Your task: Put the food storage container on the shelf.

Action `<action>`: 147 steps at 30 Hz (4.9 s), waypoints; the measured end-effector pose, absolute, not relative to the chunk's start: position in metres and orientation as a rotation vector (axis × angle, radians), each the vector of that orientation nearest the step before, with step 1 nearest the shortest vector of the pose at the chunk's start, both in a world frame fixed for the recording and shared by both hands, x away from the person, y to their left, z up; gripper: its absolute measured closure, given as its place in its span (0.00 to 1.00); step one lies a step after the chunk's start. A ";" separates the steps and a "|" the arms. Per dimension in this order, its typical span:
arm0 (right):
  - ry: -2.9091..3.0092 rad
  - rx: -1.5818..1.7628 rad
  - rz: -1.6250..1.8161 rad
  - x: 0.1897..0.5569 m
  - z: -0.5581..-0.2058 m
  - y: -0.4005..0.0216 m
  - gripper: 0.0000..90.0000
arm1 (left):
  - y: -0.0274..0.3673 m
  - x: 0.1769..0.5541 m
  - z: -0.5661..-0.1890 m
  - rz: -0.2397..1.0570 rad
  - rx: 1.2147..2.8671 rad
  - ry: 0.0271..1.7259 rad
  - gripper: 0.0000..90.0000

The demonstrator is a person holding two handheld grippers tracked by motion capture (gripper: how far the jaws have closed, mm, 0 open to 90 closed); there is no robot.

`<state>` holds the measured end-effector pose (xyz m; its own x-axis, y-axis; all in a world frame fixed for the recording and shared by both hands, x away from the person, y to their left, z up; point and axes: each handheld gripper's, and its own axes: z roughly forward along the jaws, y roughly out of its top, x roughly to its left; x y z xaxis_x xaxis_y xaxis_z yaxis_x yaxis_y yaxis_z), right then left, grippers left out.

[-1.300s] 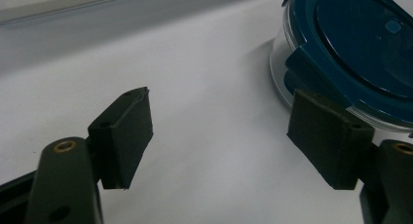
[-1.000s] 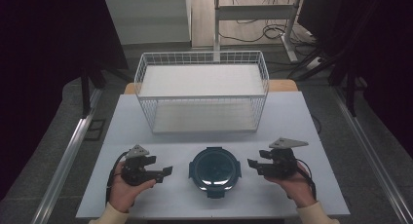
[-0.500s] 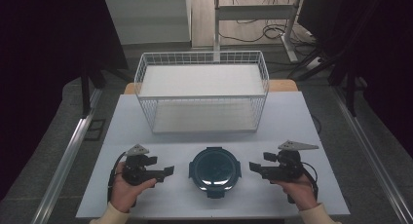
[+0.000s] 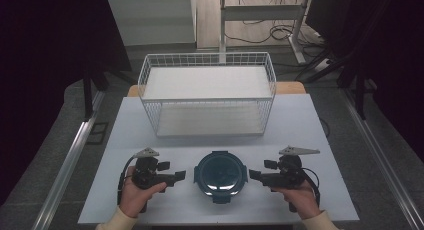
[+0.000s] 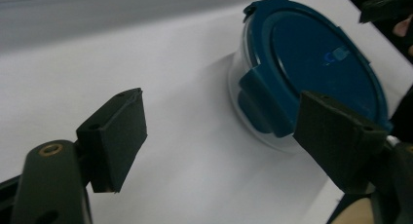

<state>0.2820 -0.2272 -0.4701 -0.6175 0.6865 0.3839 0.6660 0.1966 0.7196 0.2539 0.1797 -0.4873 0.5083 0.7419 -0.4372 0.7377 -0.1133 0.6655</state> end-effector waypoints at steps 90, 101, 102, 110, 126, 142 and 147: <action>2.478 1.560 1.660 0.276 -0.490 -0.191 0.50 | 0.137 0.256 -0.503 -0.358 1.690 1.257 0.43; 2.461 1.446 1.689 0.273 -0.475 -0.191 0.50 | 0.136 0.251 -0.488 -0.281 1.697 1.205 0.42; 2.462 1.438 1.688 0.273 -0.474 -0.191 0.50 | 0.136 0.251 -0.488 -0.281 1.697 1.205 0.42; 2.453 1.408 1.684 0.274 -0.468 -0.190 0.50 | 0.136 0.254 -0.481 -0.256 1.710 1.185 0.42; 2.447 1.336 1.700 0.279 -0.451 -0.183 0.50 | 0.143 0.259 -0.460 -0.191 1.731 1.149 0.41; 2.421 1.296 1.710 0.292 -0.434 -0.184 0.50 | 0.140 0.273 -0.443 -0.158 1.738 1.124 0.41; 2.421 1.290 1.715 0.297 -0.427 -0.183 0.50 | 0.141 0.276 -0.437 -0.146 1.734 1.122 0.41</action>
